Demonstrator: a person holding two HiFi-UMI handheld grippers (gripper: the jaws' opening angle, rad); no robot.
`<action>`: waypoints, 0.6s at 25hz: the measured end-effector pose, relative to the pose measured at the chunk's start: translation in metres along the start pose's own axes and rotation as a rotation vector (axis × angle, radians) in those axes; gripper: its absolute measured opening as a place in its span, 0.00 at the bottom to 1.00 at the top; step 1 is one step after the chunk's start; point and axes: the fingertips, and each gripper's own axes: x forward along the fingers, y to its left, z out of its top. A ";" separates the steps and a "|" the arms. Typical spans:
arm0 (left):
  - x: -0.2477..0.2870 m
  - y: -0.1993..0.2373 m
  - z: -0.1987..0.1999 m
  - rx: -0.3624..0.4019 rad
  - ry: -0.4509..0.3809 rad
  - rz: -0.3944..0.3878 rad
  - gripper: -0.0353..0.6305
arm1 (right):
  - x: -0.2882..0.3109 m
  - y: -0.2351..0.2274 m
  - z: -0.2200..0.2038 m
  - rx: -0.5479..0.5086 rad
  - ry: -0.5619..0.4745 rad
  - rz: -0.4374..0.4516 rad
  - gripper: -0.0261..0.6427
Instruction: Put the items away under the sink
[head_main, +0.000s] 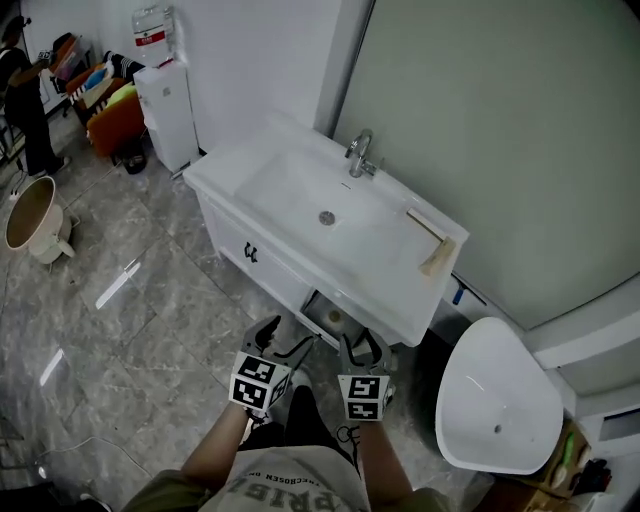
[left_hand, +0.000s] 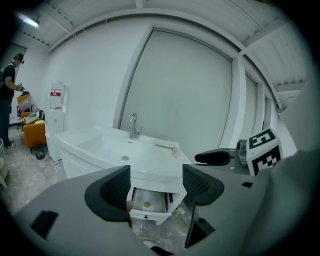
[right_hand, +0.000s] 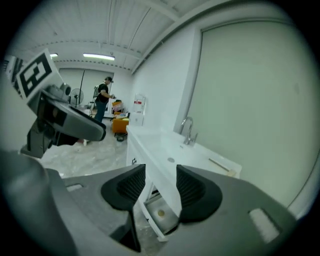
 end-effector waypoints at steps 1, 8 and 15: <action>-0.005 0.000 0.009 0.007 -0.025 0.004 0.55 | -0.010 -0.003 0.015 0.012 -0.052 -0.023 0.32; -0.027 -0.001 0.050 0.050 -0.144 0.025 0.55 | -0.075 -0.029 0.072 0.088 -0.331 -0.185 0.32; -0.042 -0.019 0.072 0.107 -0.227 0.021 0.38 | -0.113 -0.034 0.094 0.062 -0.452 -0.249 0.23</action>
